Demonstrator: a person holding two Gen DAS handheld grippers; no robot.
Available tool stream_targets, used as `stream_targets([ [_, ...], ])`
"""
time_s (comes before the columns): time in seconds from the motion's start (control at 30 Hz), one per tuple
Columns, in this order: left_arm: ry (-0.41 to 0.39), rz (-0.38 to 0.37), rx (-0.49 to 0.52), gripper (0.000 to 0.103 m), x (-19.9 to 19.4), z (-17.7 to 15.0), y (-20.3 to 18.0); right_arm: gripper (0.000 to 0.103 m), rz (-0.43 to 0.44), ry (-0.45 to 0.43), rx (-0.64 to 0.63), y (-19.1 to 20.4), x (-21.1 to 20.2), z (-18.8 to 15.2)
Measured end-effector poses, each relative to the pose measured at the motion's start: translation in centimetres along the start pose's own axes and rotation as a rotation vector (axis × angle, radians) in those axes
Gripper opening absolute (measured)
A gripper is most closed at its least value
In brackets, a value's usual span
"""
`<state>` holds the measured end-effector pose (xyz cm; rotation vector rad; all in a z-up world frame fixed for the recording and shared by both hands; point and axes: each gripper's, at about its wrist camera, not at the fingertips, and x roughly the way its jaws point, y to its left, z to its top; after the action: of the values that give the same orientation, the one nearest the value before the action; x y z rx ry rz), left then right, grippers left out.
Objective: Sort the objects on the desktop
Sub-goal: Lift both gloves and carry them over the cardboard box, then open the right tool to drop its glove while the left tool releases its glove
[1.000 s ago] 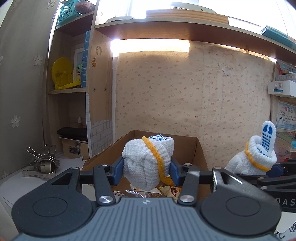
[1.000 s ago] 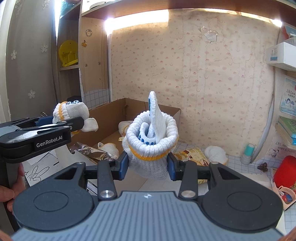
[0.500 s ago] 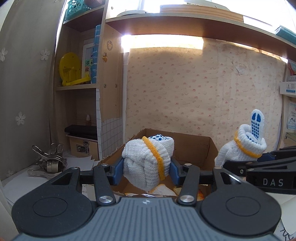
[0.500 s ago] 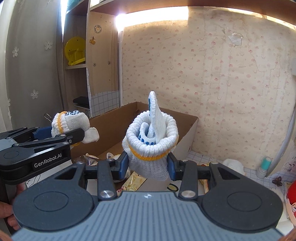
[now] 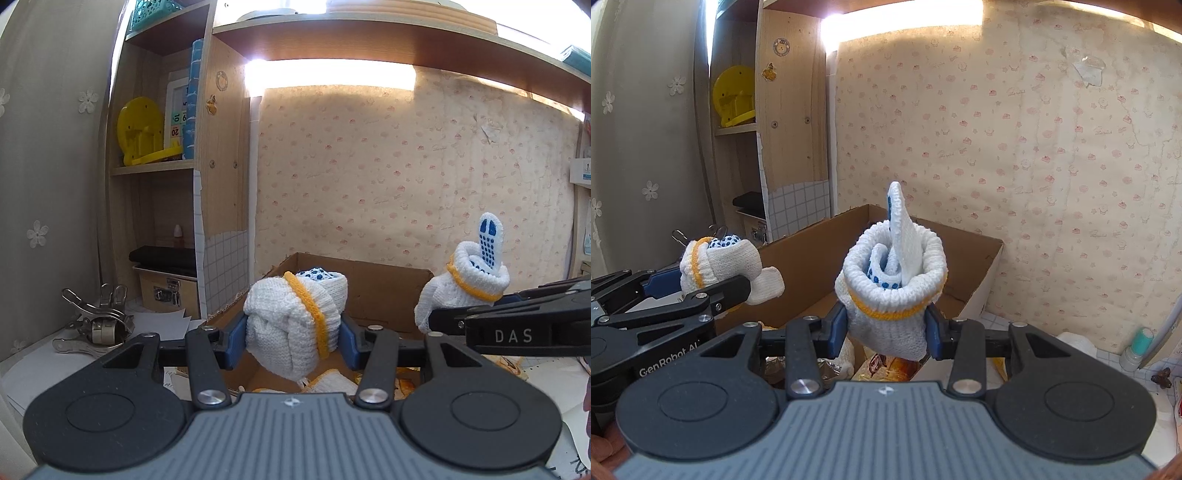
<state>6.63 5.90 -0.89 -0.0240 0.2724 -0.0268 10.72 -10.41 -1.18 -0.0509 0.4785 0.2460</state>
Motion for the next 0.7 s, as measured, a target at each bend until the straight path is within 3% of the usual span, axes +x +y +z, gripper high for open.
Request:
stream_targets([
  [0.7,0.026,0.008,0.004,0.053,3.2,0.7,-0.4,0.042,0.016,0.086,0.011,-0.6,6.0,1.0],
])
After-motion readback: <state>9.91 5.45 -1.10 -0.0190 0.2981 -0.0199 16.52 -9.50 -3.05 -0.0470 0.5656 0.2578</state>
